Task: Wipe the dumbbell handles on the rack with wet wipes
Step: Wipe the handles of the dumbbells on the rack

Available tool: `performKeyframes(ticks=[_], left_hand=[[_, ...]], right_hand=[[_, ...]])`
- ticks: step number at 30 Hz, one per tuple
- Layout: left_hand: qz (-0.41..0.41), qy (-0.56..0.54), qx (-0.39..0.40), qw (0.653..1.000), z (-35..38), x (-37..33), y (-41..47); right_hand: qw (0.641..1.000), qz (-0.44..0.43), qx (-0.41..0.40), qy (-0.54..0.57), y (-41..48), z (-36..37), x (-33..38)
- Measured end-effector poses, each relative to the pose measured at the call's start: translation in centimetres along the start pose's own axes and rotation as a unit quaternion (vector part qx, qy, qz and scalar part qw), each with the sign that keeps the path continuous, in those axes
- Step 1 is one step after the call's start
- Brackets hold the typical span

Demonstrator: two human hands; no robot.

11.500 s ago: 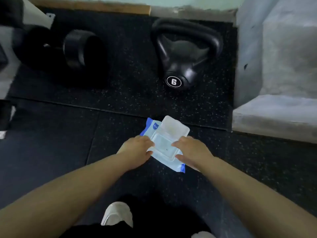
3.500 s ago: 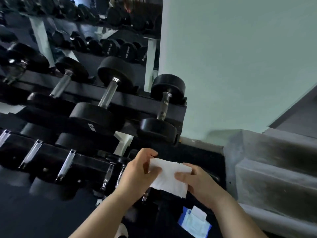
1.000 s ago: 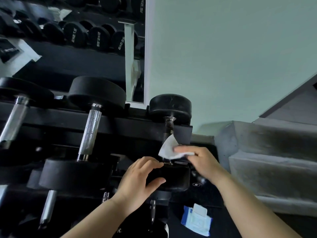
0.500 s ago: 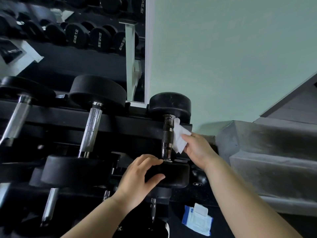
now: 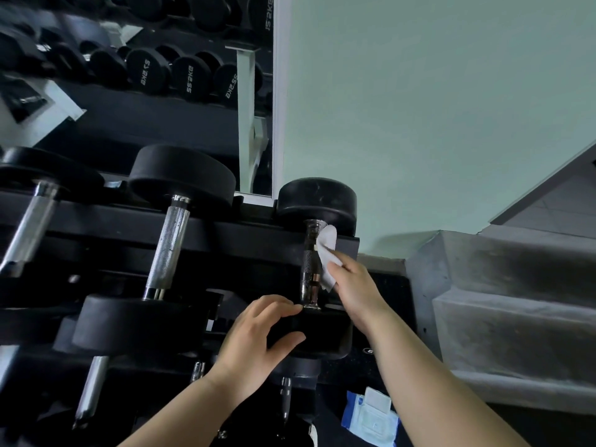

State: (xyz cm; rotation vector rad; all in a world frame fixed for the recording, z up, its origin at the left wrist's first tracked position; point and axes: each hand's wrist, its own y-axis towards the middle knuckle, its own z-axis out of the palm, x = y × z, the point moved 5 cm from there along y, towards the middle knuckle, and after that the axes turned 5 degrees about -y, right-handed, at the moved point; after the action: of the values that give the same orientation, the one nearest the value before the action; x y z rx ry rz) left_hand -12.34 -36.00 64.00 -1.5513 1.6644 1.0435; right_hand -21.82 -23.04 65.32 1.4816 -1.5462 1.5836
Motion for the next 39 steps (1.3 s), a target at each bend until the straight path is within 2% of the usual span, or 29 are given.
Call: performKeyframes(ticks=[4,9,12,17,18,20,22,23,24,25,26,27,29,33,36,37,39], left_hand=[[0.012,0.008,-0.006,1.000,0.0,0.2,0.1],[0.023,0.003,-0.009,1.000,-0.1,0.0,0.2],[0.025,0.003,-0.008,1.000,-0.2,0.1,0.2],[0.015,0.009,-0.001,1.000,-0.1,0.1,0.2],[0.011,0.011,0.001,1.000,-0.1,0.1,0.2],[0.001,0.011,0.009,1.000,-0.1,0.2,0.1],[-0.002,0.012,0.013,1.000,-0.1,0.1,0.1],[-0.001,0.012,0.013,1.000,-0.1,0.2,0.1],[-0.001,0.014,0.011,1.000,0.0,0.2,0.0],[0.002,0.019,0.006,1.000,0.0,0.1,-0.1],[0.013,0.027,-0.006,1.000,0.0,0.1,-0.2],[0.029,0.037,-0.021,0.999,0.0,0.0,-0.3],[0.052,0.055,-0.048,0.996,0.0,-0.1,-0.6],[0.067,0.069,-0.060,0.994,-0.1,0.1,-0.9],[0.059,0.074,-0.045,0.995,-0.2,0.1,-0.8],[0.057,0.074,-0.040,0.995,-0.2,0.1,-0.8],[0.047,0.067,-0.031,0.996,-0.2,0.2,-0.9]], right_hand=[[0.998,0.018,0.047,-0.045,-0.3,-0.7,-0.8],[0.999,-0.030,0.009,-0.011,0.9,-0.2,0.8],[0.998,-0.044,0.019,-0.048,0.8,0.1,0.4],[0.983,-0.001,0.133,-0.129,-0.9,-0.7,-1.2],[0.981,0.006,0.135,-0.137,-1.0,-0.8,-1.2],[0.993,-0.009,0.063,-0.103,-0.7,-1.6,-0.7],[0.996,-0.039,-0.069,-0.038,-0.3,-2.9,0.6],[0.991,-0.072,-0.111,-0.033,-0.2,-3.2,1.5],[0.984,-0.115,-0.121,-0.067,-0.1,-3.0,2.2],[0.973,-0.164,-0.101,-0.125,0.2,-2.4,2.9],[0.946,-0.220,-0.070,-0.227,0.4,-1.4,3.3],[0.907,-0.268,-0.034,-0.323,0.6,-0.2,3.2],[0.836,-0.321,0.031,-0.443,1.0,1.6,2.3],[0.749,-0.392,0.104,-0.524,0.6,2.7,2.1],[0.700,-0.390,0.143,-0.581,2.0,2.7,3.4],[0.692,-0.378,0.133,-0.600,2.6,2.5,4.1],[0.702,-0.358,0.106,-0.606,3.7,2.2,4.4]])
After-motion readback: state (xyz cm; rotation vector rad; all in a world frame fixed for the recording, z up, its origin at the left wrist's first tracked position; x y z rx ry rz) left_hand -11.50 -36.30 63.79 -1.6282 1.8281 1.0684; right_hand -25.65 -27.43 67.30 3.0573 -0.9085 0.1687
